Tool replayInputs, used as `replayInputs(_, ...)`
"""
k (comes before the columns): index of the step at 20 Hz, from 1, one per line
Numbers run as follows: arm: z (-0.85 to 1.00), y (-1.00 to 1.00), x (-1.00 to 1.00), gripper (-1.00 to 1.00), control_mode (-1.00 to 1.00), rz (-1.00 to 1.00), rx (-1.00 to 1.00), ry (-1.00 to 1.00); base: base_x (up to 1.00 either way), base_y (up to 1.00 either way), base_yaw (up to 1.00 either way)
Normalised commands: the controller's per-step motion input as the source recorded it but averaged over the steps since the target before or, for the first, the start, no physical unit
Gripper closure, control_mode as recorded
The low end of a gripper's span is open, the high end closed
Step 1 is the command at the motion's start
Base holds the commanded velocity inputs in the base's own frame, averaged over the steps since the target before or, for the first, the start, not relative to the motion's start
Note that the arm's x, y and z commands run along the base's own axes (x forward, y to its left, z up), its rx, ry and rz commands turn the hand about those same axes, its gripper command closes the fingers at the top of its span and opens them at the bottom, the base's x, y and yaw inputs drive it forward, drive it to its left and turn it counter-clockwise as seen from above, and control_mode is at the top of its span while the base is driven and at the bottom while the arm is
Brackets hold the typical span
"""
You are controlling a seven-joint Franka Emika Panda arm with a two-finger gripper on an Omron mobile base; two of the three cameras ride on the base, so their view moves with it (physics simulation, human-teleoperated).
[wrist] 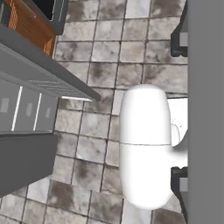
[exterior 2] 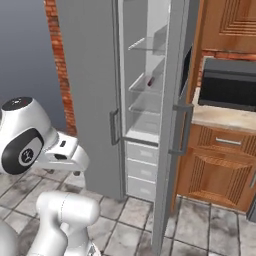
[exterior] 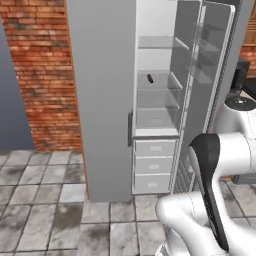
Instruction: Retrieve the sausage and cheese from the fridge and place them on the cutting board on the counter.
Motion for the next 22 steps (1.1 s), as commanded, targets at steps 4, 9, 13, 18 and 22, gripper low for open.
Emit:
replayInputs(4,0.00,0.00,0.00,-1.00,1.00,0.00,0.00,0.00,0.43,0.04,-0.26)
replayInputs(9,0.00,0.00,0.00,-1.00,1.00,0.00,0.00,0.00,0.40,0.18,-0.23)
replayInputs(13,0.00,0.00,0.00,-1.00,1.00,0.00,0.00,0.00,0.39,0.29,-0.21)
replayInputs(18,0.00,0.00,0.00,-1.00,1.00,0.00,0.00,0.00,0.39,0.40,-0.16)
replayInputs(22,0.00,0.00,0.00,-1.00,1.00,0.00,0.00,0.00,0.40,0.47,-0.12)
